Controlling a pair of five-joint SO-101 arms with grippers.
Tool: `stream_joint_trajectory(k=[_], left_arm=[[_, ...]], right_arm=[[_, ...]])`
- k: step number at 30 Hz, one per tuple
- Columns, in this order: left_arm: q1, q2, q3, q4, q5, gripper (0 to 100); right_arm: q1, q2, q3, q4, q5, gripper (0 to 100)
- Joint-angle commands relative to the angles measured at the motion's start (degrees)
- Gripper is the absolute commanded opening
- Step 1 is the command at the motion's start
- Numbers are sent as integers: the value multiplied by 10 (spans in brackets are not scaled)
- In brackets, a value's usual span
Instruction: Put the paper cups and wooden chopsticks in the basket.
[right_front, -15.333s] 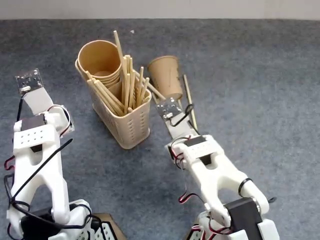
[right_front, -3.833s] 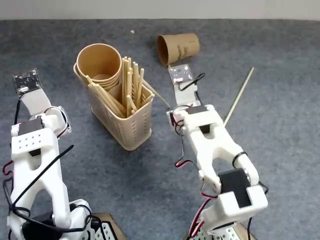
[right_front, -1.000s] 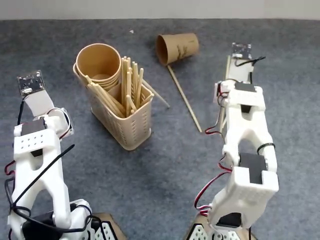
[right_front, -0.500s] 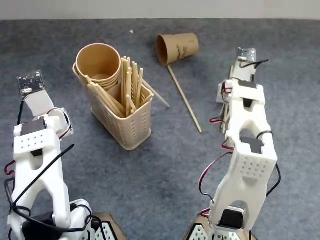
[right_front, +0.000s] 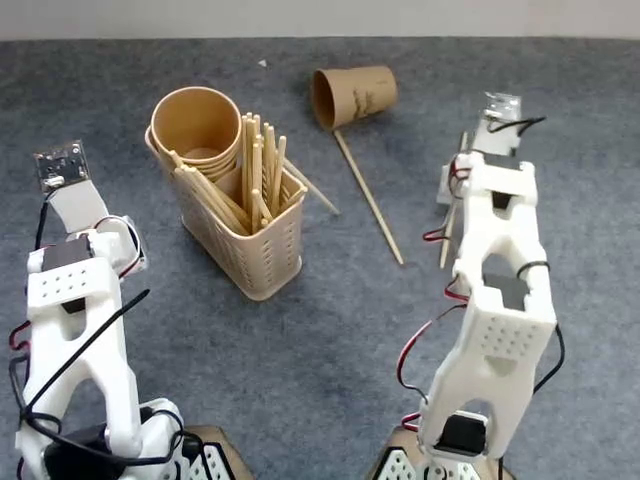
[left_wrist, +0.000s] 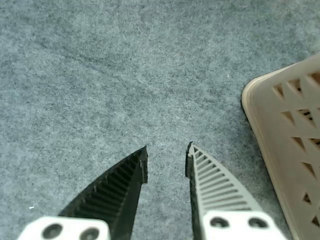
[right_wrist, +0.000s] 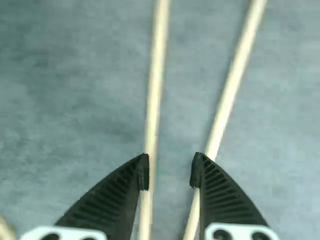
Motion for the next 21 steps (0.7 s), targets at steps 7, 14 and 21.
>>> stream_joint_trajectory(k=[7, 14, 21], left_arm=[[7, -12, -1, -8, -5, 154], [7, -12, -2, -8, -5, 154], [7, -12, -1, -8, -5, 154]], right_arm=[[23, -77, -12, 29, -9, 156], [71, -73, -9, -5, -9, 156], [15, -13, 22, -10, -9, 156]])
